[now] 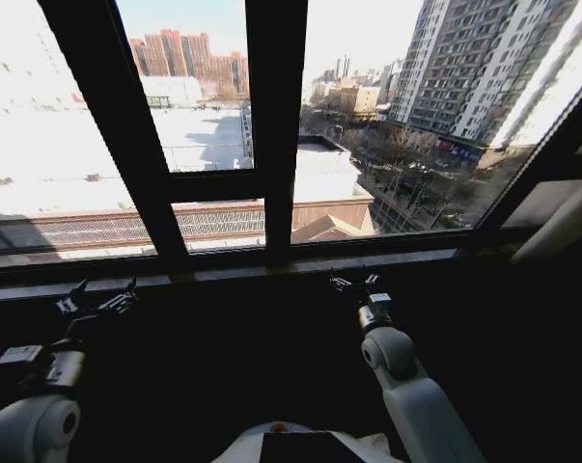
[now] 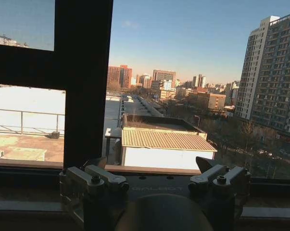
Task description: Open the curtains by pulling them apart, changing their state from closed to fully open.
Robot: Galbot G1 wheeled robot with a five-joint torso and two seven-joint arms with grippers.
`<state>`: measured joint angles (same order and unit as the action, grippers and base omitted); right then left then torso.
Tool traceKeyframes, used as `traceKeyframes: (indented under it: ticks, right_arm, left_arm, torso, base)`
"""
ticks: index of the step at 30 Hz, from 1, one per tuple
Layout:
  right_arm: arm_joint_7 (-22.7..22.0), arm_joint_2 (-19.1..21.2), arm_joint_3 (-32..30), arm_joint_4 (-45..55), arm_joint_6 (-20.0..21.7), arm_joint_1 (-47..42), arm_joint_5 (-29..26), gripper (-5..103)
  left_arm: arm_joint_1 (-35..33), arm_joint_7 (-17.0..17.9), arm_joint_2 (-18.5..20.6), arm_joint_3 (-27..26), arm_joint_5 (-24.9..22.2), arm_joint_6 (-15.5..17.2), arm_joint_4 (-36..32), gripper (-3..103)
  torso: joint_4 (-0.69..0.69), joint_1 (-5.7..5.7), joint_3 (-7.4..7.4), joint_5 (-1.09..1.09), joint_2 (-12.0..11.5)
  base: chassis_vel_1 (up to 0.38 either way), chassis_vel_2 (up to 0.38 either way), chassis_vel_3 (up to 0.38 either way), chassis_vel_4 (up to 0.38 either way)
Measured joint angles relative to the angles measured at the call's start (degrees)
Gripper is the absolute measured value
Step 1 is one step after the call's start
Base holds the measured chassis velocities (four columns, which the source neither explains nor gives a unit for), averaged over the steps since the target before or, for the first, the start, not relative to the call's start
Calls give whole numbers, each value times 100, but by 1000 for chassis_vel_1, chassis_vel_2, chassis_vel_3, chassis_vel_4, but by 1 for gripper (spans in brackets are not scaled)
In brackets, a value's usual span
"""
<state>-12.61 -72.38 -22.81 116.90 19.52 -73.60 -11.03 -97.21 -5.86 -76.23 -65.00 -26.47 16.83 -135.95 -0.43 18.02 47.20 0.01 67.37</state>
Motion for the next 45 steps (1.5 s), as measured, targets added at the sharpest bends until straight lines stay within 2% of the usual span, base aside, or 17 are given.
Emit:
traceKeyframes:
  ticks: [28,32,35,45]
  right_arm:
    - [31,-35,94,-54,-75,-37,152,100]
    - [46,-35,113,-82,-154,-39,194,100]
    - [55,-26,115,-87,-194,-37,202,100]
    - [110,2,106,-47,-192,-73,286,100]
  left_arm:
    - [-13,0,-79,-13,-4,-52,-14,100]
    - [-41,0,-94,-21,-3,-70,-37,100]
    - [-38,3,-104,-19,12,-75,-39,100]
    - [-35,3,-131,17,51,-120,-25,100]
  torso:
    - [-1,-7,-2,1,3]
    - [-1,-9,-4,4,6]
    - [0,-4,0,-5,1]
    - [0,-6,-2,2,3]
  base:
    - [95,-351,-101,346]
    - [41,-110,-39,100]
    - [9,17,-3,-26]
    - [4,37,5,-36]
